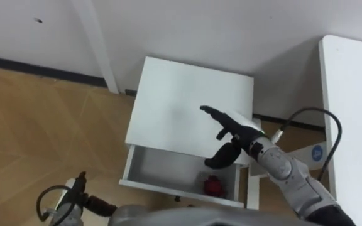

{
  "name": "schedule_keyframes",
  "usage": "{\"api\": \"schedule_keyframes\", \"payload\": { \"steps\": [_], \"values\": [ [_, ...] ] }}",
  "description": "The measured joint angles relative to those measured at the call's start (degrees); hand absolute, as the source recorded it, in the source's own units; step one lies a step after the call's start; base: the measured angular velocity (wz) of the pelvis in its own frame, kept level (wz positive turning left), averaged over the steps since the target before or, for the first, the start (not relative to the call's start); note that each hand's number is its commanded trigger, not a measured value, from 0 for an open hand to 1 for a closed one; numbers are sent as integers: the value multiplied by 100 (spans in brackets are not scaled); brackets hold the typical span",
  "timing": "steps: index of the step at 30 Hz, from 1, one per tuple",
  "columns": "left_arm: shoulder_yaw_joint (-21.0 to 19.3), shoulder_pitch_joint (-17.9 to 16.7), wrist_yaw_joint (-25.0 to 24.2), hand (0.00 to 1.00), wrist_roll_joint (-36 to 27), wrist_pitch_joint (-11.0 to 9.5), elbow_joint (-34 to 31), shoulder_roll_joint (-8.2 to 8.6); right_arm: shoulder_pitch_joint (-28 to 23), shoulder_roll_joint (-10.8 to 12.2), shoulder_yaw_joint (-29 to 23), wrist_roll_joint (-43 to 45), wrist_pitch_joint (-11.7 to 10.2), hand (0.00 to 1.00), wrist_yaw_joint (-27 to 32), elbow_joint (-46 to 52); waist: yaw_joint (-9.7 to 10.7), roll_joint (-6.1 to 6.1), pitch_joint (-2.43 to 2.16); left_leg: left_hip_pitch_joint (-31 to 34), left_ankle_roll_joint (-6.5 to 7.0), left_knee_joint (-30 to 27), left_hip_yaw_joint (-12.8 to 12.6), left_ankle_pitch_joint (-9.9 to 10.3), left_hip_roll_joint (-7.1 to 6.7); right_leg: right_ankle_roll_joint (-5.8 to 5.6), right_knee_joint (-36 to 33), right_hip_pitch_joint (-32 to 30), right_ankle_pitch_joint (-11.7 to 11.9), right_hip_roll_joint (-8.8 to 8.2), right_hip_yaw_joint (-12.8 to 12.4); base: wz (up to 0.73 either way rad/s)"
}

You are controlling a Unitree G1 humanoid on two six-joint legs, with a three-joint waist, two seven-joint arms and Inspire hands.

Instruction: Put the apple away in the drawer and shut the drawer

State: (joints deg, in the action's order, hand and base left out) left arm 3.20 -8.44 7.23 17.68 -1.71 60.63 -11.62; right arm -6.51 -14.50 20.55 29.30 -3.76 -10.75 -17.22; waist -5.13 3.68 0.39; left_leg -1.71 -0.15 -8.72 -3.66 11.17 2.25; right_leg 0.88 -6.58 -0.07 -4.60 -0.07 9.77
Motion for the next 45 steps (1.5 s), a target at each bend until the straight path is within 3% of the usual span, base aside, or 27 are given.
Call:
{"api": "schedule_keyframes", "payload": {
  "steps": [7,12,18,21,23,24,25,26,27,28,29,30,31,32,34,36,37,38,39,40,41,42,43,44,45],
  "values": [
    [-41,-15,3,0,-26,11,-2,32,-174,5,-148,-19,5,0,1,-7,-5,-100,23,3,30,2,-61,-7,-103,-88,-9,10,-55,-101,56,1],
    [-133,1,56,0,-367,-55,0,118,-161,36,-417,-83,-126,0,94,-488,0,-95,-6,-17,122,2,-136,38,-90,-91,-27,-1,-62,-71,0,-7],
    [-443,-126,305,0,-475,-121,113,202,-282,319,-1386,-1159,-194,0,690,-1700,98,-122,-17,-133,144,-1,-242,55,-89,-86,-115,77,-69,-72,-15,-7],
    [-596,-214,380,0,-572,-133,196,223,-272,380,-1962,-1713,-244,0,1056,-2560,272,-125,-38,-102,210,-167,-271,123,-148,-115,-430,-27,-215,-190,-16,2],
    [-689,-229,351,0,-572,-110,361,232,-320,346,-2490,-1996,-210,0,1329,-2969,474,-211,-48,11,317,-418,-295,277,-264,-261,-1378,-443,-484,-367,-43,-3],
    [-693,-224,333,0,-569,-106,400,231,-316,337,-2616,-2057,-195,0,1414,-3061,505,-252,-48,11,342,-437,-325,291,-292,-277,-1810,-664,-493,-414,-30,-31],
    [-761,-218,330,0,-565,-113,457,231,-358,289,-2776,-2212,-189,0,1593,-3245,516,-310,-29,14,416,-524,-470,330,-344,-378,-2846,-1220,-378,-585,-12,-48],
    [-763,-158,332,0,-564,-117,578,203,-358,237,-2874,-2238,-192,0,1745,-3404,573,-366,-32,97,538,-761,-562,416,-320,-427,-3926,-1841,76,-767,-39,-44],
    [-762,-122,332,0,-564,-110,633,187,-358,217,-2907,-2238,-198,0,1824,-3439,646,-418,-31,195,581,-955,-555,493,-293,-472,-4448,-2194,481,-819,-90,-29],
    [-746,-93,331,0,-564,-110,701,108,-320,216,-2974,-2252,-268,0,1942,-3564,738,-529,1,320,694,-1334,-545,646,-251,-502,-6174,-3041,970,-801,-393,-17],
    [-750,-38,331,0,-588,-69,799,48,-305,176,-3002,-2330,-291,0,1986,-3776,788,-569,19,427,743,-1633,-551,772,-123,-363,-8235,-3851,691,-622,-566,-15],
    [-749,4,329,0,-591,-9,824,30,-306,158,-3024,-2419,-286,0,1998,-3858,807,-669,36,468,737,-1742,-547,815,-21,-267,-9057,-4200,533,-518,-543,-31],
    [-743,85,314,0,-586,117,823,47,-248,81,-3010,-2587,-300,0,2023,-4059,784,-987,32,673,723,-1915,-536,850,305,-126,-10189,-4725,170,-270,-365,-38],
    [-750,149,264,0,-592,236,831,2,-136,59,-2890,-2689,-305,0,2058,-4240,783,-1066,76,793,678,-1932,-520,784,420,-188,-10852,-5054,-49,-290,-353,-41],
    [-768,200,233,0,-558,422,821,-69,-162,63,-2698,-2751,-238,0,2053,-4375,796,-1001,82,953,752,-2029,-520,797,395,-276,-11207,-5165,-269,-446,-512,-15],
    [-770,140,188,0,-567,510,804,-50,-174,53,-2646,-2775,-95,0,2057,-4494,815,-950,94,1058,808,-2177,-520,826,354,-319,-10800,-4899,-348,-702,-589,6],
    [-761,7,157,0,-578,517,756,-40,-179,45,-2634,-2878,2,0,2057,-4546,828,-933,103,1073,825,-2196,-520,832,298,-329,-10035,-4471,-345,-883,-610,16],
    [-759,-168,139,0,-584,505,616,-49,-177,46,-2630,-2954,48,0,2056,-4545,834,-837,103,1052,803,-2194,-493,849,206,-368,-8794,-3868,-325,-1029,-636,16],
    [-755,-250,130,0,-584,497,584,-63,-173,46,-2628,-2973,79,0,2052,-4545,832,-787,108,1038,799,-2181,-485,846,142,-400,-8130,-3538,-312,-1098,-610,19],
    [-762,-379,125,0,-575,497,568,-88,-177,46,-2633,-3008,123,0,2053,-4544,819,-689,82,1003,800,-2162,-481,846,16,-477,-6576,-2739,-282,-1186,-532,20],
    [-761,-463,129,0,-574,500,534,-104,-189,56,-2632,-3156,131,0,2048,-4546,801,-594,59,985,748,-2110,-476,812,-84,-526,-5118,-1995,-282,-1195,-393,21],
    [-764,-502,130,0,-580,502,493,-103,-190,63,-2632,-3199,131,0,2047,-4546,783,-518,58,975,740,-2067,-476,788,-116,-561,-4453,-1640,-290,-1179,-310,12],
    [-767,-516,149,0,-585,503,408,-99,-189,85,-2624,-3270,130,0,2047,-4563,684,-422,46,912,731,-1924,-504,712,-181,-572,-3365,-1105,-298,-1093,-163,-10],
    [-763,-502,224,0,-587,481,341,-81,-174,114,-2617,-3286,127,0,2048,-4570,551,-273,-6,853,721,-1721,-573,598,-222,-585,-2418,-713,-401,-978,-28,-21],
    [-762,-479,263,0,-588,462,341,-66,-159,123,-2606,-3273,121,0,2050,-4570,488,-271,-7,817,696,-1618,-596,544,-219,-594,-2037,-526,-404,-928,-6,-29]
  ]
}}
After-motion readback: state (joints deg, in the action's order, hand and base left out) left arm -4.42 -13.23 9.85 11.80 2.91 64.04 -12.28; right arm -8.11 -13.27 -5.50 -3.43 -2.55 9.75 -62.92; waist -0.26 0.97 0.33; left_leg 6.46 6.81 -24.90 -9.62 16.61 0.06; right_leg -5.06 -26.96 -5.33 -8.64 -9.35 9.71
